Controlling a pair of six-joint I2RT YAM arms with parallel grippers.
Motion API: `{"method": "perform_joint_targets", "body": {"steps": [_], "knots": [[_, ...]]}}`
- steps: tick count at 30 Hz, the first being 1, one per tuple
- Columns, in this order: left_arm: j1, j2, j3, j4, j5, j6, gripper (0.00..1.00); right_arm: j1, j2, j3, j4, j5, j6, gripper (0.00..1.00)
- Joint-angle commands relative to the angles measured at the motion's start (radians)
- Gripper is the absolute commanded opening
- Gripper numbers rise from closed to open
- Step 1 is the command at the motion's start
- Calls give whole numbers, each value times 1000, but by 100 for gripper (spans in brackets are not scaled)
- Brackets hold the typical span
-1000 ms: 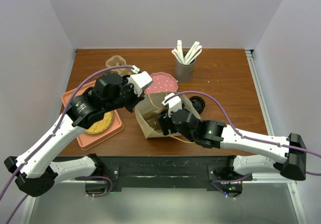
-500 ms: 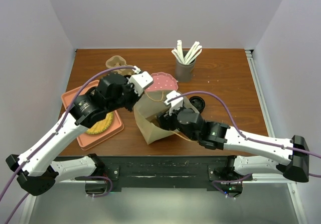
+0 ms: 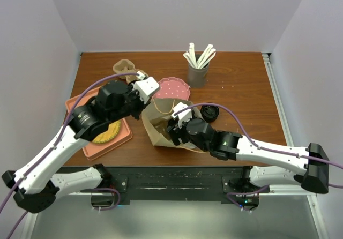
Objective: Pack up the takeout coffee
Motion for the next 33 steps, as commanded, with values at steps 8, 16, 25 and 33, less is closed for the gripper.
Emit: {"method": "perform_joint_targets", "body": {"steps": [8, 16, 25, 33], "knots": [[-54, -105, -77, 147, -42, 135, 0, 4, 81, 70, 15, 140, 80, 84], [-74, -97, -54, 97, -107, 217, 0, 3, 146, 64, 46, 148, 130, 87], [-76, -94, -34, 93, -67, 190, 0, 3, 262, 120, 35, 189, 155, 88], [-74, -103, -37, 91, -26, 147, 0, 4, 319, 136, 75, 191, 182, 91]]}}
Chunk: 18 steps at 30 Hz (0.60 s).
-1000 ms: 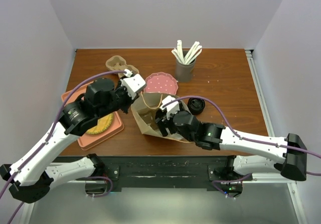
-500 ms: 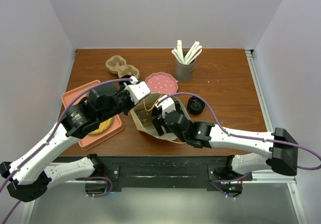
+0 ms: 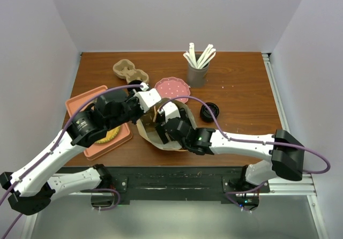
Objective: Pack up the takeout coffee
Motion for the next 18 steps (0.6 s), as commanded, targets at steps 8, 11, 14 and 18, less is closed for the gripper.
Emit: {"method": "perform_joint_targets", "body": {"steps": [8, 11, 14, 18], "knots": [[-4, -22, 51, 64, 65, -88, 0, 2, 76, 26, 81, 73, 85, 93], [-5, -23, 53, 63, 85, -118, 0, 2, 93, 26, 108, 84, 87, 90], [-5, -25, 59, 63, 84, -137, 0, 4, 104, 34, 119, 110, 85, 79], [-5, -17, 77, 52, 84, -157, 0, 2, 110, 34, 147, 136, 96, 59]]}}
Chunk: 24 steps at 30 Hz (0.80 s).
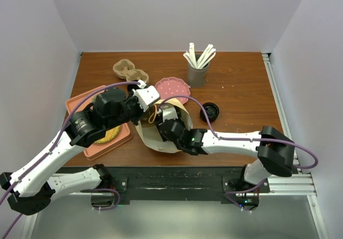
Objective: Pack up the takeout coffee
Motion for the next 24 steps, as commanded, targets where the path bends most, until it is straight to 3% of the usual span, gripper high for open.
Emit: {"method": "perform_joint_targets", "body": {"steps": [1, 5, 6, 10, 16, 24], "knots": [[-5, -15, 72, 54, 30, -50, 0, 2, 4, 34, 74, 83, 35, 57], [-5, -7, 85, 44, 27, -57, 0, 2, -10, 26, 68, 103, 35, 45], [-4, -6, 85, 42, 27, -58, 0, 1, -22, 21, 76, 102, 34, 35], [-4, -6, 79, 33, 22, -58, 0, -2, -70, -18, 103, 67, 22, 20], [-4, -21, 47, 10, 4, -57, 0, -8, -140, -63, 169, -27, -17, 3], [-5, -30, 15, 11, 4, -70, 0, -13, -242, -109, 199, -137, -57, 0]]}}
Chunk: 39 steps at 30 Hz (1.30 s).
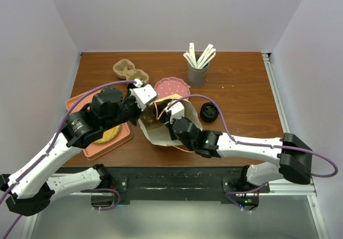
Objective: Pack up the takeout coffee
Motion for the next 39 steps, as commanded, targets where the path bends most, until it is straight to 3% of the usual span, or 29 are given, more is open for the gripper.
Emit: {"method": "perform_joint_targets", "body": {"steps": [1, 15, 23, 26, 27, 29, 33, 39], "knots": [[-4, -19, -17, 24, -4, -30, 0, -5, -82, -23, 86, -94, -27, 0], [-4, -49, -97, 32, -70, -56, 0, -5, -358, 110, -204, -367, -36, 0], [-4, -26, -69, 59, -63, -55, 0, -5, -424, 182, -362, -276, -16, 0], [-4, -45, -82, 101, -33, -59, 0, -5, -415, 138, -357, -193, 10, 11], [-2, -48, -86, 113, -32, -58, 0, -5, -397, 129, -351, -184, 10, 21], [-4, -36, -97, 144, -43, -20, 0, -5, -360, 122, -321, -203, -8, 32], [-4, 17, -56, 109, -139, 82, 0, -5, -239, 188, -284, -214, -30, 43], [-4, -34, -121, 144, -224, 202, 0, -5, -150, 308, -305, -171, 65, 69]]}}
